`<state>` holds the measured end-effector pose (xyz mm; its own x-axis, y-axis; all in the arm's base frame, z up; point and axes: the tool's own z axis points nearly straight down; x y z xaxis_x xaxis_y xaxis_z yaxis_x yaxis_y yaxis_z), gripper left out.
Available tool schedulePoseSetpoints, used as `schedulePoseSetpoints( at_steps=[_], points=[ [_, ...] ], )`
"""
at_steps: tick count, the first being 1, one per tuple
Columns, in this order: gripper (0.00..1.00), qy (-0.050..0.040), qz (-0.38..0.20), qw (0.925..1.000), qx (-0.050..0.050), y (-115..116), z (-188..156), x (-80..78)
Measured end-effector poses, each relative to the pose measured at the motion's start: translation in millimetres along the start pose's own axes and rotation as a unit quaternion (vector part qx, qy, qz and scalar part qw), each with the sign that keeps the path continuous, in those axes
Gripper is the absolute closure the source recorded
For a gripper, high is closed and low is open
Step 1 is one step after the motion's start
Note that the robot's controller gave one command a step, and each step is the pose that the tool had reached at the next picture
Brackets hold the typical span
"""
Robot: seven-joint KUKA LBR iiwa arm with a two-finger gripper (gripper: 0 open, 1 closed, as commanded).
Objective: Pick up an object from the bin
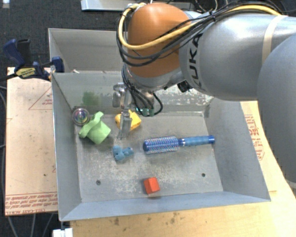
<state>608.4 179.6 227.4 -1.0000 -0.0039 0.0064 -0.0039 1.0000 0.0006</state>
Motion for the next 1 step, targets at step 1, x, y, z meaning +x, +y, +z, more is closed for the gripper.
schedulePoseSetpoints(
  at_steps=[1],
  points=[
    [0.0, -0.0005, -0.004, 1.0, 0.0, 7.1, 150.4, -32.3]
  ],
)
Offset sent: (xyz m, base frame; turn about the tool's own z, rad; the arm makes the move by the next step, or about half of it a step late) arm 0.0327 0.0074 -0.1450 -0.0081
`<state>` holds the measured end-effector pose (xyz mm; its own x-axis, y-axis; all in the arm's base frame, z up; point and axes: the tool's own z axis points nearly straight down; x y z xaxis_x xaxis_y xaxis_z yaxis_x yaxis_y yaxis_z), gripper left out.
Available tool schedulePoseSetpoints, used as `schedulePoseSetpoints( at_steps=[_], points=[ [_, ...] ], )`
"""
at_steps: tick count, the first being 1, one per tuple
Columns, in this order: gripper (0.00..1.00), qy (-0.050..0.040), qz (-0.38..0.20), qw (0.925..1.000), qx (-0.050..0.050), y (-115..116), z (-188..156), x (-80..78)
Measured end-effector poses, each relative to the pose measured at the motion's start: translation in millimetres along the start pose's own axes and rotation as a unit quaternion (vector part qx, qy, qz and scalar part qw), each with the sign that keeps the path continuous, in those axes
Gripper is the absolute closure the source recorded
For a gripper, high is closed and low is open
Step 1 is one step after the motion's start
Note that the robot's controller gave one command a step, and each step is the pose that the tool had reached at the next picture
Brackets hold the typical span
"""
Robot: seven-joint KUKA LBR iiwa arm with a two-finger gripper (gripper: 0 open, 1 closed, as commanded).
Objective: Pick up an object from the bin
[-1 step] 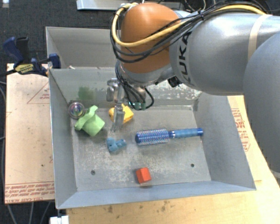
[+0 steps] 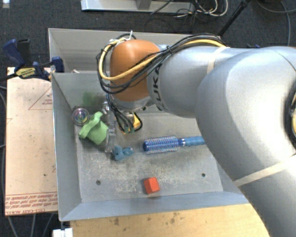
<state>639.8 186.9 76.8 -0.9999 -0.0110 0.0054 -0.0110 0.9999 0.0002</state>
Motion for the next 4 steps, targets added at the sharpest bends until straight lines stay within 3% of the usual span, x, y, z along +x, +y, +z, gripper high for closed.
schedulePoseSetpoints(
  at_steps=[1, 2, 3, 4],
  points=[
    [0.0, -0.0028, 0.034, 0.9994, -0.002, 51, 7, 13.3],
    [1.0, -0.0081, 0.037, 0.9993, -0.002, 48, 2, 8.5],
    [1.0, -0.009, -0.247, 0.9691, 0.003, 59, 2, -1.3],
    [1.0, -0.0086, -0.27, 0.9627, 0.001, 33, -128, 8.6]
  ],
)
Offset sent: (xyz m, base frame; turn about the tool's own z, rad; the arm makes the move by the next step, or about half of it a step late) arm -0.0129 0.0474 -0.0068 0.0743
